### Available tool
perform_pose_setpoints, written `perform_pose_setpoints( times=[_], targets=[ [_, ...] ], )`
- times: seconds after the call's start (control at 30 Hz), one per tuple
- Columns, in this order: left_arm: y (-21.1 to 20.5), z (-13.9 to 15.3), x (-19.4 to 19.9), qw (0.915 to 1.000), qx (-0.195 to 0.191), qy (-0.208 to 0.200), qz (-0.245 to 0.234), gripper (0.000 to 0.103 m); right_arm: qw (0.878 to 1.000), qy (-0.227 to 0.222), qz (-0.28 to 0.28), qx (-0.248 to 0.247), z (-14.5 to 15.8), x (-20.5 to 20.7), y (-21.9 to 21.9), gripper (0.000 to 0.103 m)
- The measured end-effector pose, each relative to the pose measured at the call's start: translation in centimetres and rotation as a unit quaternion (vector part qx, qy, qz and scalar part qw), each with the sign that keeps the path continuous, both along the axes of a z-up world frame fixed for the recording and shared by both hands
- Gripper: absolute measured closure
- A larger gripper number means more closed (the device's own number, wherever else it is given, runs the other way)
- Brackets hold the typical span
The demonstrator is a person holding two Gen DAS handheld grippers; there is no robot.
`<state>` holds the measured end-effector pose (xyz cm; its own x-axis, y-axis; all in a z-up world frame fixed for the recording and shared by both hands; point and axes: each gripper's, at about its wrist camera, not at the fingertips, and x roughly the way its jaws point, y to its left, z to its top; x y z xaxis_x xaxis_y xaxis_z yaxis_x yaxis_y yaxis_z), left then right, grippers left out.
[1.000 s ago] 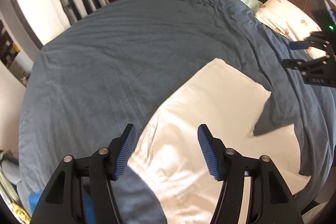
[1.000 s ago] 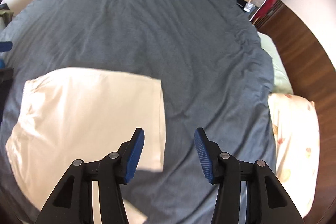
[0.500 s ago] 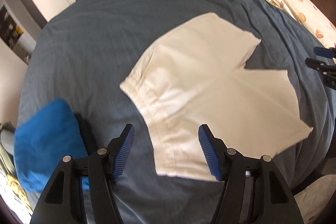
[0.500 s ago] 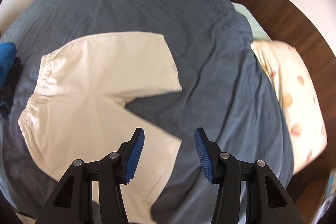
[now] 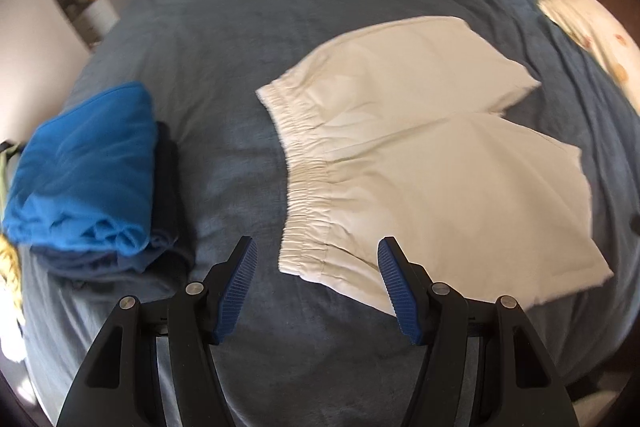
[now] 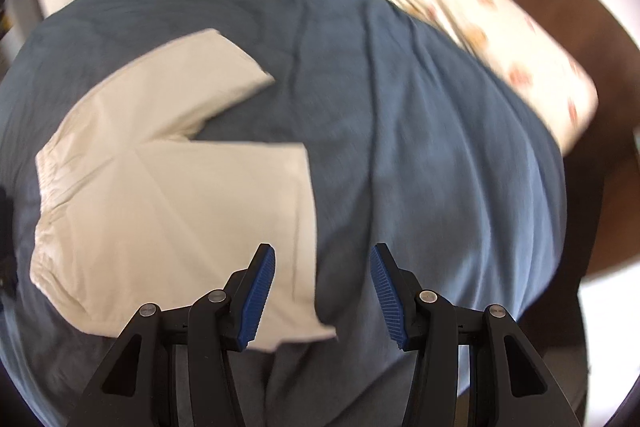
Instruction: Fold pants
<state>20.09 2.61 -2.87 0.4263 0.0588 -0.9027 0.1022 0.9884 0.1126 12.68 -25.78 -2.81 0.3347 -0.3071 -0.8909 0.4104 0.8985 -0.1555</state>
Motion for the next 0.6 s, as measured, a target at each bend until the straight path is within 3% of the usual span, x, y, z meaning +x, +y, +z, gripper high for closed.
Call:
perform_pose_setpoints(
  times=[0.07, 0.27, 0.6],
  targets=[
    [-0.1, -0.4, -0.2, 0.9995, 0.005, -0.005, 0.029, 0.041, 0.999, -0.003, -0.029, 0.019, -0.7, -0.9, -0.7, 0.054],
    [0.2, -2.6, -0.1, 0.9925, -0.031, 0.015, 0.117, 0.041, 0.992, -0.002, -0.074, 0.103, -3.0, -2.3, -1.1, 0.054],
    [-1.1, -6.2, 0.8, 0.9916, -0.038, 0.039, 0.117, 0.041, 0.98, 0.038, -0.13, 0.145, -5.9, -3.3, -1.5, 0.054]
  ],
)
